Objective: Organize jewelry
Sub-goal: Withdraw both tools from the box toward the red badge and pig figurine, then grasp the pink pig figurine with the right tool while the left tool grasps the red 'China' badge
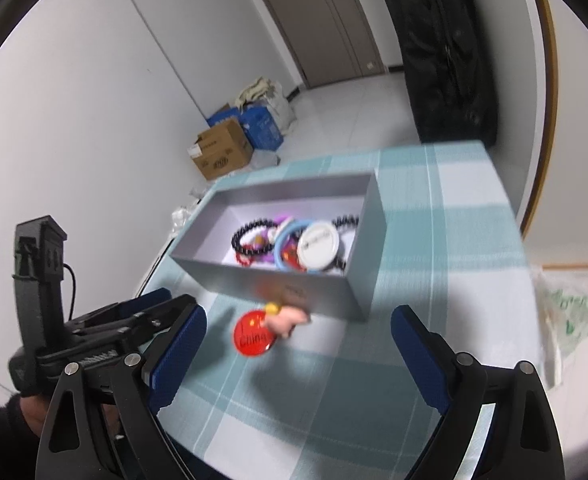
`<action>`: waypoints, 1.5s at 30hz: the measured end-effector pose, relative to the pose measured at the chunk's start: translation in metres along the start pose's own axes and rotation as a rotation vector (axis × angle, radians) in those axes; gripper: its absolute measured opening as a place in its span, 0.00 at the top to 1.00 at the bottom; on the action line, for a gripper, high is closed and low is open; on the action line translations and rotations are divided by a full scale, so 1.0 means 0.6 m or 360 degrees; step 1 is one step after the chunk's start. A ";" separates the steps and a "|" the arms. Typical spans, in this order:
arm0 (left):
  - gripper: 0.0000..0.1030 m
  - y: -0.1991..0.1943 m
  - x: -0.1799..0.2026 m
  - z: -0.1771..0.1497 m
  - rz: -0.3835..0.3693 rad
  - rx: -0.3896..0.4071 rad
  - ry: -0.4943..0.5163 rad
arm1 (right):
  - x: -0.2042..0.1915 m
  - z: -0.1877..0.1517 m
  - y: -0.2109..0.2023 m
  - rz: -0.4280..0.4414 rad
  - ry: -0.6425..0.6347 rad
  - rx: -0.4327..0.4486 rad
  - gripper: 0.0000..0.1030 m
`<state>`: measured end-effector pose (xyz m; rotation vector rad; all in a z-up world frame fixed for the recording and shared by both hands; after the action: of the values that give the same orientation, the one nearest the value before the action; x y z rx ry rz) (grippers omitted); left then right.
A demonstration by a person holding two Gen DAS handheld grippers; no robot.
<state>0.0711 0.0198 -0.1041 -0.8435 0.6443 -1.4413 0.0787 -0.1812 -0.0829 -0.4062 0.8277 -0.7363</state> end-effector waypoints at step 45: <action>0.35 0.007 0.037 -0.021 -0.0063 -0.0041 0.0113 | 0.008 -0.009 0.031 -0.0016 0.0185 -0.0014 0.66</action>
<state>0.0647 -0.0041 -0.1121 -0.8321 0.7047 -1.5071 0.0843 -0.1724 -0.0997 -0.3784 0.9391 -0.7713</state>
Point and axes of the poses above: each gripper's, at about its wrist camera, not at the fingertips, and y roughly the way its jaws point, x to its right, z to its top, the point moved 5 cm from there along y, roughly the way its jaws point, and after that the axes turned 12 degrees about z, right-handed, at the moved point
